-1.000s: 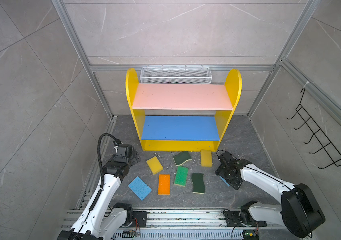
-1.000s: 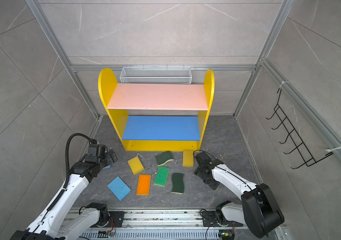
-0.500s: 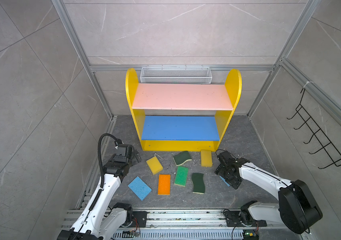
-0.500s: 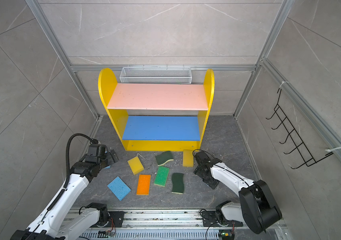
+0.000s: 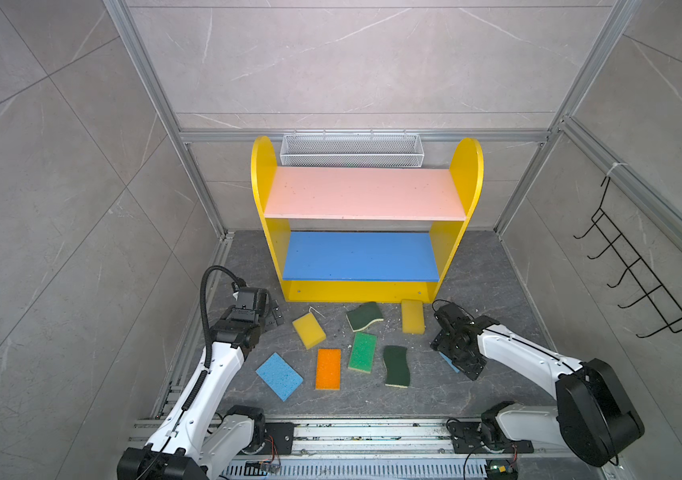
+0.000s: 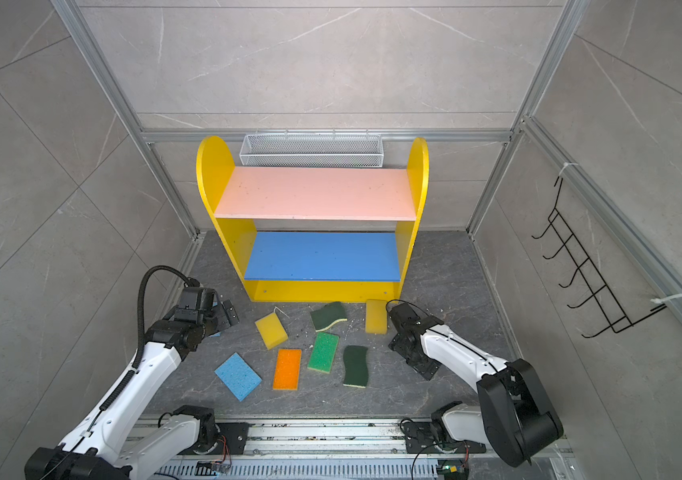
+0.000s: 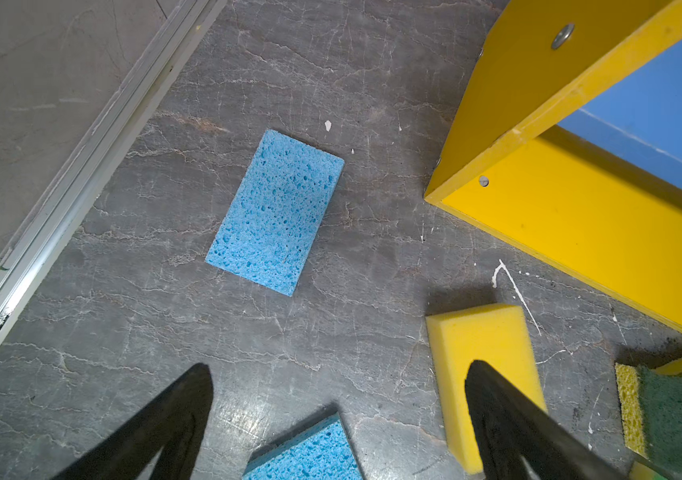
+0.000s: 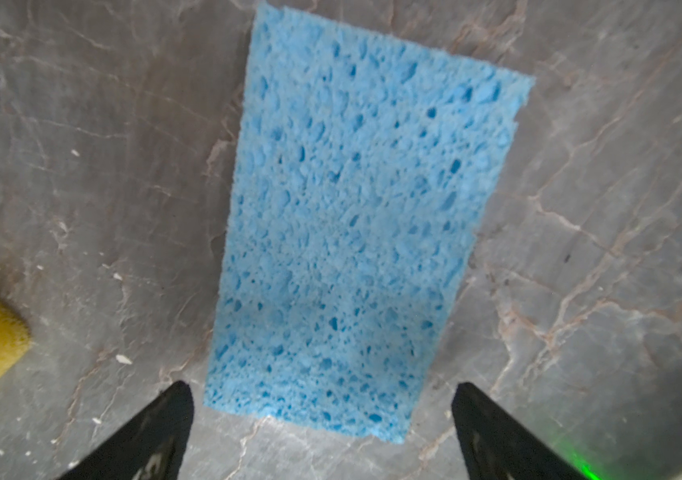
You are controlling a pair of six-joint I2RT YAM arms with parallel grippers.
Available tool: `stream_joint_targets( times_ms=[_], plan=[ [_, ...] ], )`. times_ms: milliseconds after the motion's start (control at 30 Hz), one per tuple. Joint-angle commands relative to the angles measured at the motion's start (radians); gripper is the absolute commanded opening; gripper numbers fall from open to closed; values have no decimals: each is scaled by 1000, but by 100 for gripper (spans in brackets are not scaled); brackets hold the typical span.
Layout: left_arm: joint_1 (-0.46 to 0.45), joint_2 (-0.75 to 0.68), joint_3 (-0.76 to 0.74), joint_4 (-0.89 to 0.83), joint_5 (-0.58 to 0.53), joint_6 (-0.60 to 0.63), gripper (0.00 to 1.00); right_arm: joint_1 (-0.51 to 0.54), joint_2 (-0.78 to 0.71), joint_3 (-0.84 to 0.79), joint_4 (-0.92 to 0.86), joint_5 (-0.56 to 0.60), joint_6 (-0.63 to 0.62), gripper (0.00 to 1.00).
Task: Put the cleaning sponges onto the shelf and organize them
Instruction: 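Lower the right gripper and close it on the light blue sponge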
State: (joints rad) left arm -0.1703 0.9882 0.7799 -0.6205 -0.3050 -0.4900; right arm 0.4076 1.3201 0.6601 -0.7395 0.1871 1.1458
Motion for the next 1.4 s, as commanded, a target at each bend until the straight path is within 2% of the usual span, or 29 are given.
stream_joint_targets(
  times_ms=[0,300,667,733,800,1167,1367],
  plan=[
    [-3,-2,31,-1,-6,7,97,6,15,-2,9,21,-1,100],
    [-3,7,42,-5,-3,5,97,3,44,-60,102,-34,22,99],
    [-3,16,51,-4,2,5,97,2,18,-77,77,16,51,97],
    [-3,20,51,-5,6,4,97,2,3,-89,94,23,47,85],
    [-3,20,52,-4,10,4,97,2,-9,-100,110,23,47,80],
    [-3,10,68,-25,15,-4,97,1,-16,-109,142,4,-30,78],
    [-3,4,91,-54,4,0,97,1,-22,-109,155,-16,-109,71]
  ],
)
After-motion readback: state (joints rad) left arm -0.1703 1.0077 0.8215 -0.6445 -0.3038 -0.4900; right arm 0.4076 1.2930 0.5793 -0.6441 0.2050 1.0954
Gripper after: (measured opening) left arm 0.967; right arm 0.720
